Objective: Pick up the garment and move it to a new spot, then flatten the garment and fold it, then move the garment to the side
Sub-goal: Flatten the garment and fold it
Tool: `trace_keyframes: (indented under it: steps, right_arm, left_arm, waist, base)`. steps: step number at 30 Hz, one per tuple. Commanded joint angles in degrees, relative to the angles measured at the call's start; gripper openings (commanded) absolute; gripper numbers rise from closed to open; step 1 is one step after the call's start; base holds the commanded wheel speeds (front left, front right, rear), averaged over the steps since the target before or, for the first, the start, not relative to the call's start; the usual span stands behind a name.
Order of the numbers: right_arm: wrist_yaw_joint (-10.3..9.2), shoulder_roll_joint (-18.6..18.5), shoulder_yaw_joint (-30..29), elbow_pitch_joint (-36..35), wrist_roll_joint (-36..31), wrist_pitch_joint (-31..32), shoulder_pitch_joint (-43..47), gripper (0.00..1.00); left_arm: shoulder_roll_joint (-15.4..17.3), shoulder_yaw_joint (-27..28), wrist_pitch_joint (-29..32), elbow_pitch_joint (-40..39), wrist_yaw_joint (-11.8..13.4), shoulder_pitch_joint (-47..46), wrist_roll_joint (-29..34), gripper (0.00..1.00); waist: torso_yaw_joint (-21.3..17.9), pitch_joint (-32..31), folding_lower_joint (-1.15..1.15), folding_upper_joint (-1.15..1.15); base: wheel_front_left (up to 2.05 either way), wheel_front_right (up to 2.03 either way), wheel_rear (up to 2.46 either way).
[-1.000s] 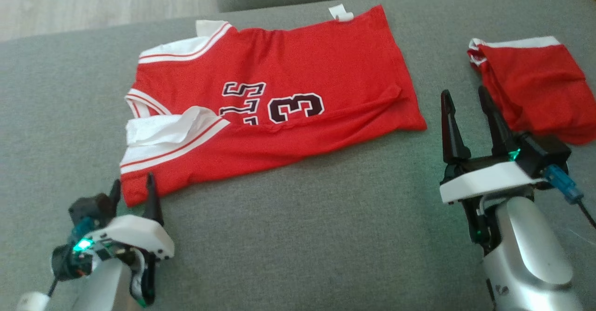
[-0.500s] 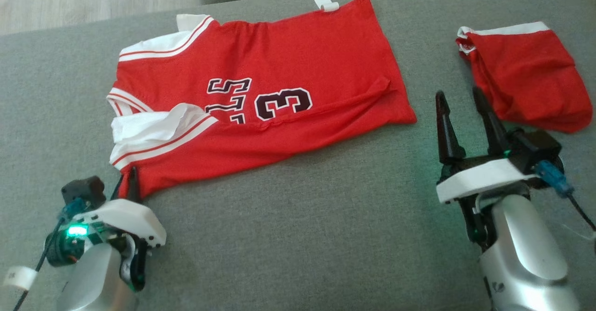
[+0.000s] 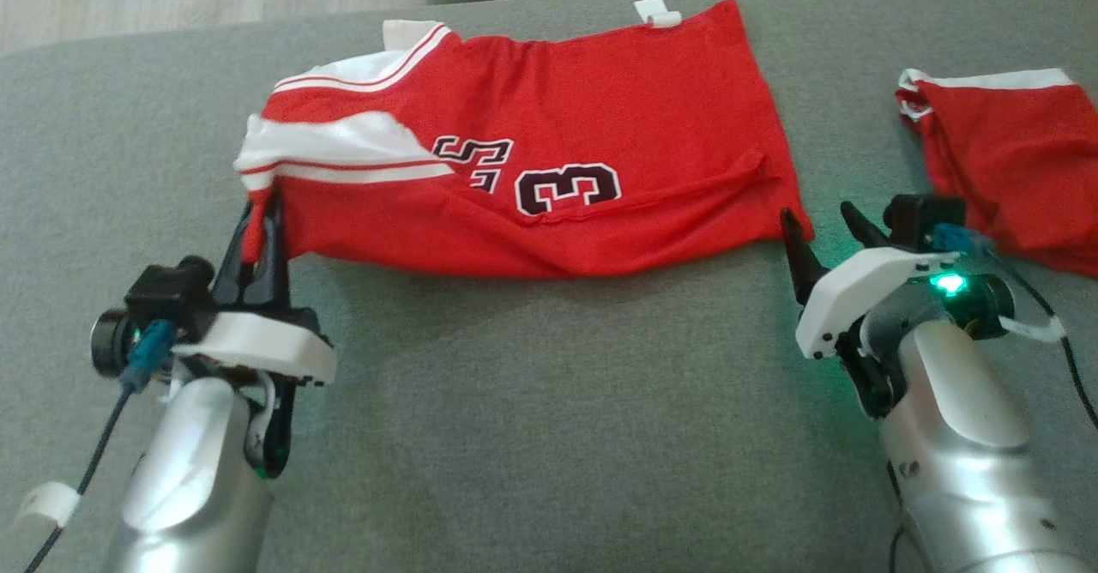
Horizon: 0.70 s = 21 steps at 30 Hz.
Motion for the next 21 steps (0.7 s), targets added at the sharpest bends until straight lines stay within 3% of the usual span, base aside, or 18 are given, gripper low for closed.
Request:
trace_keyframes:
  steps: [1,12,13,14,21]
  right_arm:
    - [-0.05,0.61,1.09,0.05,0.02,1.04,-2.98,1.0]
    - [-0.05,0.62,-1.28,14.89,-4.02,6.35,-10.57,0.98]
    - [-0.05,0.62,-1.51,15.88,-4.75,6.4,-10.93,0.11]
    - [-0.05,0.62,-1.77,16.67,-5.59,6.18,-11.2,0.0]
    - [-0.05,0.62,-3.02,19.98,-7.93,3.57,-10.98,0.0]
  left_arm:
    - [2.02,1.05,-0.6,-2.66,-0.19,-2.41,0.91,0.0]
    - [1.93,-1.94,-0.03,-5.72,-0.25,-1.87,2.36,0.0]
    - [2.09,-1.97,0.18,-5.52,-0.18,-1.64,2.34,0.0]
    - [2.25,-2.02,0.45,-5.28,-0.18,-1.37,2.26,0.0]
    - [3.51,-2.5,3.82,-2.6,-0.47,2.19,1.26,0.0]
  waist:
    - [0.56,0.23,0.0,0.0]
    - [3.38,0.67,0.0,0.0]
    - [3.51,0.5,0.0,0.0]
    - [3.6,0.25,0.0,0.0]
    - [2.73,-3.1,0.0,0.0]
  base:
    - [0.0,0.0,0.0]
    - [0.0,0.0,0.0]
    - [0.0,0.0,0.0]
    - [0.0,0.0,0.0]
    - [0.0,0.0,0.0]
